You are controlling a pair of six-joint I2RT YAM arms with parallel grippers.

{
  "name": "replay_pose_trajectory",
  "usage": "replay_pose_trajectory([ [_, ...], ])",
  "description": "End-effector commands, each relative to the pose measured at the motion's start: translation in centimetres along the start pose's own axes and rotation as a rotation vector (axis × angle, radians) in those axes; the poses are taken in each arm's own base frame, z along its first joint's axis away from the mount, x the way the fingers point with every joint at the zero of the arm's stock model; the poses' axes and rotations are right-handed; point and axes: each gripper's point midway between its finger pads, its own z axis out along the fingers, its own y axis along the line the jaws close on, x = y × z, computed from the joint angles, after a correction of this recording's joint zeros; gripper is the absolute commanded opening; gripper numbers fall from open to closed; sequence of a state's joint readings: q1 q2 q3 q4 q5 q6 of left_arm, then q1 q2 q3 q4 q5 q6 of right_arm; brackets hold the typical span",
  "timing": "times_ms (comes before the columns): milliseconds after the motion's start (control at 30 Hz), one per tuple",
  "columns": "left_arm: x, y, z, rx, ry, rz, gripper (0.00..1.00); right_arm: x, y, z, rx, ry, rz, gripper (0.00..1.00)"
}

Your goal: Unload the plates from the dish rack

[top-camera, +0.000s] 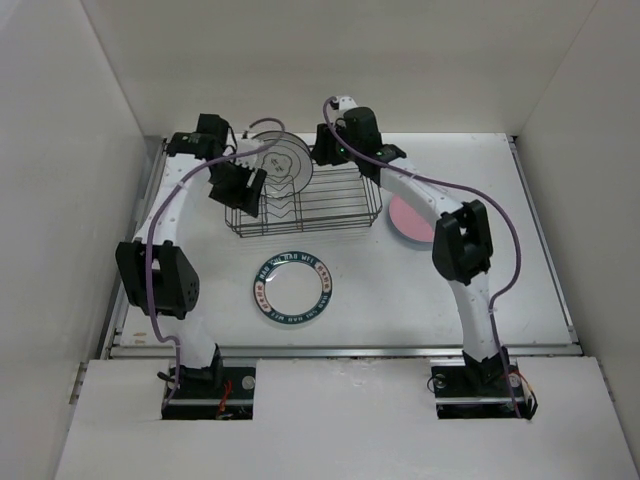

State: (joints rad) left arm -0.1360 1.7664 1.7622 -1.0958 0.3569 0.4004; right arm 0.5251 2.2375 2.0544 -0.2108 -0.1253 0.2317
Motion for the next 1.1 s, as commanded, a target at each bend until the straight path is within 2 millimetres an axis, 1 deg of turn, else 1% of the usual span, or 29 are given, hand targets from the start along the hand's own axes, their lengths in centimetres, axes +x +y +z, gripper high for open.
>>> replay_pose_trajectory([
  [0,-1.0,4.6,-2.4,-0.179,-0.094,-0.196,0.62,-0.6,1.9,1.4,-0.075,-0.011,-0.010,0.56],
  [33,-0.8,6.2,-2.3,-0.239,-0.089,-0.244,0.62,-1.4,2.2,1.3,-0.079,-0.026,-0.003,0.56],
  [67,-0.3,8.0,-1.4,-0.300,-0.056,-0.299,0.60,-0.4,1.8,2.2,-0.075,-0.012,-0.001,0.56],
  [133,0.8,11.3,-1.3,-0.444,-0.007,-0.384,0.59,0.0,2.5,2.9,-0.094,-0.008,0.005,0.56],
  [167,0.9,11.7,-0.6,-0.455,0.007,-0.408,0.57,0.0,2.6,3.1,-0.103,-0.006,0.004,0.56],
  [200,1.4,12.7,0.6,-0.460,0.044,-0.425,0.57,0.1,2.6,3.3,-0.104,-0.007,0.013,0.56],
  [233,1.4,13.0,1.2,-0.457,0.056,-0.427,0.57,0.6,3.2,3.7,-0.114,-0.007,0.018,0.56],
  [267,1.7,13.1,1.9,-0.452,0.076,-0.429,0.57,0.5,2.9,3.8,-0.092,-0.013,0.019,0.54],
  [300,1.9,13.7,3.1,-0.457,0.098,-0.432,0.57,0.6,2.6,4.2,-0.081,-0.024,0.029,0.49],
  [333,2.0,14.1,3.5,-0.467,0.102,-0.432,0.52,1.0,2.3,4.7,-0.069,-0.024,0.041,0.46],
  [367,1.9,14.7,3.9,-0.487,0.100,-0.430,0.50,0.5,2.4,4.8,-0.075,-0.044,0.039,0.41],
  [400,2.3,14.9,4.8,-0.481,0.123,-0.433,0.45,0.8,2.3,5.1,-0.075,-0.045,0.048,0.28],
  [433,2.4,15.0,5.2,-0.478,0.134,-0.434,0.45,0.6,2.8,5.1,-0.103,-0.048,0.046,0.21],
  [467,2.3,14.7,5.3,-0.462,0.130,-0.435,0.38,0.7,3.1,5.0,-0.121,-0.042,0.045,0.14],
  [500,2.3,14.7,6.0,-0.450,0.129,-0.445,0.32,1.0,3.3,5.1,-0.132,-0.039,0.044,0.08],
  [533,2.2,14.6,6.0,-0.439,0.126,-0.445,0.25,0.0,3.6,4.3,-0.137,-0.053,0.042,0.00],
  [567,2.1,14.5,6.1,-0.430,0.124,-0.446,0.18,-0.2,3.7,4.0,-0.139,-0.059,0.041,0.00],
  [600,2.2,14.4,6.6,-0.419,0.130,-0.458,0.10,-0.7,3.9,3.7,-0.144,-0.076,0.038,0.00],
  [633,2.2,14.2,6.7,-0.409,0.127,-0.459,0.00,-0.9,3.6,3.0,-0.122,-0.087,0.039,0.00],
  [733,2.3,13.9,6.9,-0.399,0.130,-0.483,0.00,-2.4,3.5,1.9,-0.103,-0.143,0.035,0.00],
  [767,2.6,13.7,7.2,-0.388,0.136,-0.485,0.00,-4.2,4.1,0.8,-0.114,-0.180,0.030,0.00],
  [867,2.3,13.3,7.4,-0.364,0.127,-0.506,0.00,-6.6,4.9,-0.9,-0.129,-0.229,0.024,0.00],
  [900,2.3,13.2,7.4,-0.365,0.125,-0.517,0.00,-8.4,5.5,-2.4,-0.140,-0.264,0.019,0.00],
  [967,2.3,13.3,7.4,-0.346,0.118,-0.528,0.00,-10.4,6.2,-4.1,-0.147,-0.303,0.043,0.00],
  [1000,2.1,13.3,7.4,-0.348,0.108,-0.537,0.00,-11.9,6.8,-5.7,-0.156,-0.333,0.039,0.00],
  [1067,2.1,13.3,7.4,-0.348,0.107,-0.537,0.00,-12.3,6.5,-7.1,-0.128,-0.334,0.045,0.00],
])
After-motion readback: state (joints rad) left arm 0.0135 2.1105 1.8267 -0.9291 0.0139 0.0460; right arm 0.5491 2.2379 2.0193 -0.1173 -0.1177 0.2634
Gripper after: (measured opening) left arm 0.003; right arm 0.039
